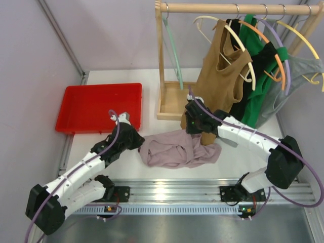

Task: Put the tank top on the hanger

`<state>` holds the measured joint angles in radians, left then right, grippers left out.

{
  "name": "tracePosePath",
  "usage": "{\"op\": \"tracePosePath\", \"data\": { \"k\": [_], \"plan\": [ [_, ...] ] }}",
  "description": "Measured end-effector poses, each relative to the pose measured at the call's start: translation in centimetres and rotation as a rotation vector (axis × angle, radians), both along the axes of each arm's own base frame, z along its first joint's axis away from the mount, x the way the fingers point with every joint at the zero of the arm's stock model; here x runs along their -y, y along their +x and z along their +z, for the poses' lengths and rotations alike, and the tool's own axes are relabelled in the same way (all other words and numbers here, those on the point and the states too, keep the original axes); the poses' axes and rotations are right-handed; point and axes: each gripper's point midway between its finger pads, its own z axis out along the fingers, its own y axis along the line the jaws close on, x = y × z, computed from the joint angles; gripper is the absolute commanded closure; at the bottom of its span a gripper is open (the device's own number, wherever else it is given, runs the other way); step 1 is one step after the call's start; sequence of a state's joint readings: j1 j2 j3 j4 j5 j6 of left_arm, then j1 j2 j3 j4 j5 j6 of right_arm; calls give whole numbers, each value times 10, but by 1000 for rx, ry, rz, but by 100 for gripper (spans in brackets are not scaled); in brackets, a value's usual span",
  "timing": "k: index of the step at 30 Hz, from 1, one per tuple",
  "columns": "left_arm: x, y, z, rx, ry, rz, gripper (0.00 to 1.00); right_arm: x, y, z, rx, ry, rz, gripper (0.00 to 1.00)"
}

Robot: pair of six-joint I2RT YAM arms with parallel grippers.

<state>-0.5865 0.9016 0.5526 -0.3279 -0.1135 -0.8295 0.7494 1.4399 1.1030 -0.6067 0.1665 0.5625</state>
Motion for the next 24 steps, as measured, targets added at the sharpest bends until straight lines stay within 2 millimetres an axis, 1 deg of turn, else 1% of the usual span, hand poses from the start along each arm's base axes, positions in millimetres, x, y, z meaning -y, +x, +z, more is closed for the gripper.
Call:
{"op": "tracePosePath", "data": {
  "k": [1,3,4,7,10,16,18,19,22,24],
  "plan": [
    [0,0,0,1,2,-2,80,0,0,0,1,1,-1,76],
    [0,0,0,4,5,-9,73,0,0,2,4,6,-3,74],
    [-1,0,1,7,8,-12,68,0,0,4,8,10,-3,70],
    [-2,-1,3,14,12,-15,60,1,-1,12,26,29,-6,66],
    [-3,-2,9,24,16,-18,59,3,-3,23,51,54,-6,66],
    [-5,-1,36,77,7,-24,58,11,-16,42,85,101,1,66],
    [-5,0,44,92,7,-31,58,16,-23,49,93,115,7,64],
    [-5,0,48,95,9,-34,58,18,-27,55,101,124,14,62],
    [-4,0,58,107,10,-43,58,28,-43,81,143,161,41,57],
    [-4,1,66,117,10,-48,58,40,-53,111,186,179,51,55]
  ]
}}
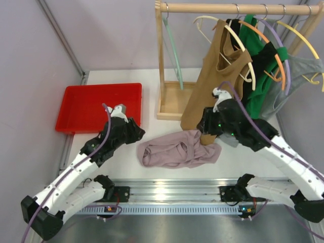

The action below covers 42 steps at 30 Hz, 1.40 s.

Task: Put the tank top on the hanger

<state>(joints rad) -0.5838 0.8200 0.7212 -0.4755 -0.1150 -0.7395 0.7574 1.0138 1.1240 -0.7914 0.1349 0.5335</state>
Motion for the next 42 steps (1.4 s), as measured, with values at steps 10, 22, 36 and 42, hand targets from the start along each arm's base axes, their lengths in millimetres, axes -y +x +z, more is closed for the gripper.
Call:
{"op": "tracePosePath", "data": {
  "k": [10,22,36,42],
  "plan": [
    [5,0,21,29,-19,-34,57,15,19,231,471,157,-5,34],
    [4,0,40,56,1,-53,57,-65,109,253,602,3,120,17],
    [3,-1,38,51,12,-57,57,-85,146,225,601,-107,109,27],
    [2,-2,40,55,9,-56,57,-95,161,217,600,-135,98,32]
  ]
}}
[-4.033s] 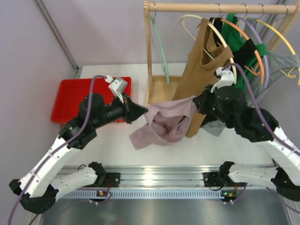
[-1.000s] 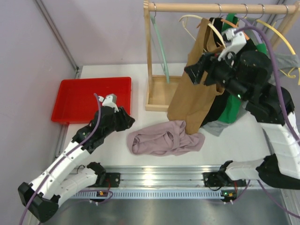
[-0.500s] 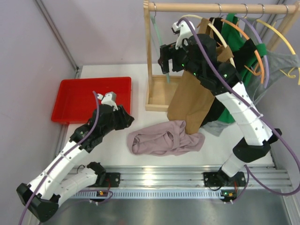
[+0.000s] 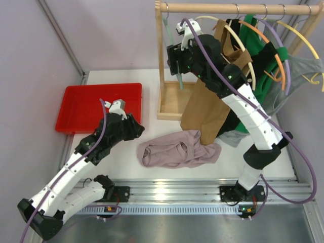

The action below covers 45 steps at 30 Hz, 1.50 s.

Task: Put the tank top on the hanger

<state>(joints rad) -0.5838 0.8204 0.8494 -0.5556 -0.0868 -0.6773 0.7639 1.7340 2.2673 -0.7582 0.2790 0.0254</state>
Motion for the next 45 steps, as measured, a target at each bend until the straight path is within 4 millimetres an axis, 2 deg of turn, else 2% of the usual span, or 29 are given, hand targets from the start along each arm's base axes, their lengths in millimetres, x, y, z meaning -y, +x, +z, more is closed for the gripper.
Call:
{"op": "tracePosePath", "data": {
  "k": [6,12,21,26,32,37,45],
  "plan": [
    [-1,-1,-2,-8,5,1,57,-6,7,-7,-5,-12,-4,43],
    [-3,-5,-3,-13,8,1,57,-9,4,-6,8,-26,-2,52],
    [-4,-5,-3,-13,9,1,57,-8,6,1,32,-41,-15,52],
    [-4,-6,-5,-18,11,0,57,-9,10,-3,31,-56,-24,52],
    [-4,-6,-6,-19,12,0,57,-12,13,-14,10,-80,-27,62],
    [-4,-6,-6,-20,13,0,57,-11,12,-15,12,-87,-43,71],
    [-4,-6,-7,-22,14,0,57,2,17,-12,22,-90,-133,95]
  ]
}}
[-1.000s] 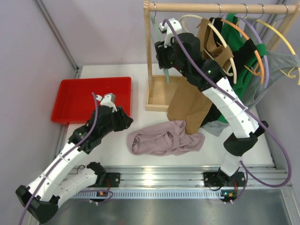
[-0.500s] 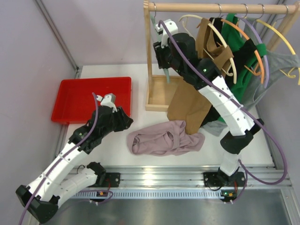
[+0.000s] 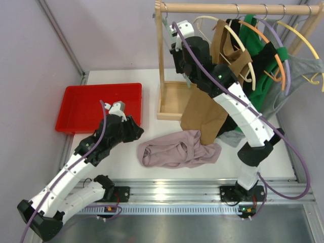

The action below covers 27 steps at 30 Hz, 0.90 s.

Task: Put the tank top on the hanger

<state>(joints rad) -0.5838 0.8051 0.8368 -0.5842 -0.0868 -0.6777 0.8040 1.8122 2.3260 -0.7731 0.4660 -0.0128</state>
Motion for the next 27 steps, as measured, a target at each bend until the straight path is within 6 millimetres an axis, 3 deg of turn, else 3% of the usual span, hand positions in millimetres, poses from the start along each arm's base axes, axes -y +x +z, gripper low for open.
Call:
{"op": "tracePosePath", "data": {
  "k": [2,27],
  "plan": [
    [0,0,-1,-2,1,0,57,1,0,1,4,-3,-10,100],
    [2,-1,-7,-20,6,-10,57,24,-6,19,78,79,-102,100]
  ]
}}
